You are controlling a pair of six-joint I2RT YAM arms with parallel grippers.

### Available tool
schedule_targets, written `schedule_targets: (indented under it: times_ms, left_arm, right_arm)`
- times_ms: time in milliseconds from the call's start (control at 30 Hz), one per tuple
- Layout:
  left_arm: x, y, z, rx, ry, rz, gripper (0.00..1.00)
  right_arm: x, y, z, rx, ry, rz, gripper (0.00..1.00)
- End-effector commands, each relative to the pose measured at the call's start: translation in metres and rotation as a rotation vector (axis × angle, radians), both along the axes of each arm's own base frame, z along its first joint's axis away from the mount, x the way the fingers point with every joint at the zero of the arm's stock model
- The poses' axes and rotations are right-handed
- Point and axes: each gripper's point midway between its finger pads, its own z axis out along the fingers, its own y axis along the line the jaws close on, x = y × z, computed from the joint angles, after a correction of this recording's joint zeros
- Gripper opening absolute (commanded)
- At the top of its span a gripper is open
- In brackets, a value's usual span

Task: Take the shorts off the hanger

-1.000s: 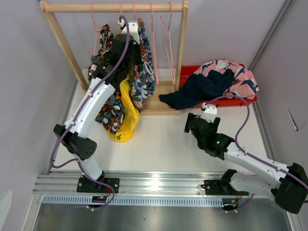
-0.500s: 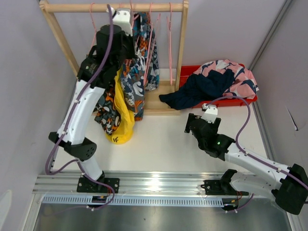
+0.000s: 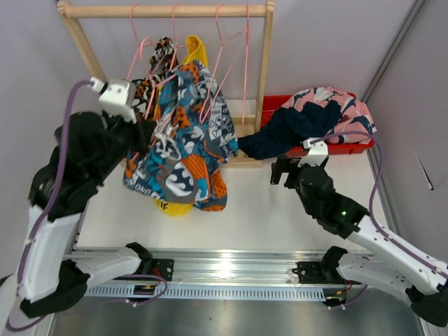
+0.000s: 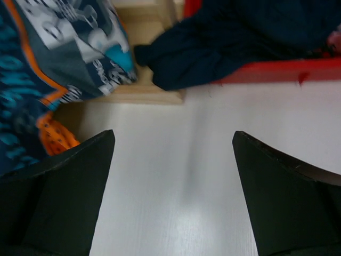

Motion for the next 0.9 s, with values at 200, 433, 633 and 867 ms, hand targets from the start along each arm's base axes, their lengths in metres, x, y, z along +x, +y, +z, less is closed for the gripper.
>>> schedule_targets:
  times_ms: [200, 433, 633, 867]
  left_arm:
    - [-0.143, -0.058, -0.044, -0.180, 0.190, -0.674, 0.00]
    - [-0.229, -0.058, 0.030, -0.327, 0.028, -1.025, 0.00]
    - [-0.237, -0.050, 0.059, -0.358, -0.047, -1.034, 0.00]
    - [-0.221, -0.048, 0.053, -0.333, -0.043, -0.947, 0.00]
  right_arm:
    - [-0.054, 0.037, 0.154, 0.166, -0.273, 0.453, 0.99]
    - [-0.082, 0.047, 0.202, 0.199, -0.371, 0.617, 0.99]
    - [-0.085, 0.056, 0.211, 0.211, -0.366, 0.646, 0.99]
    - [-0.094, 0.055, 0.207, 0.238, -0.351, 0.651, 1.00]
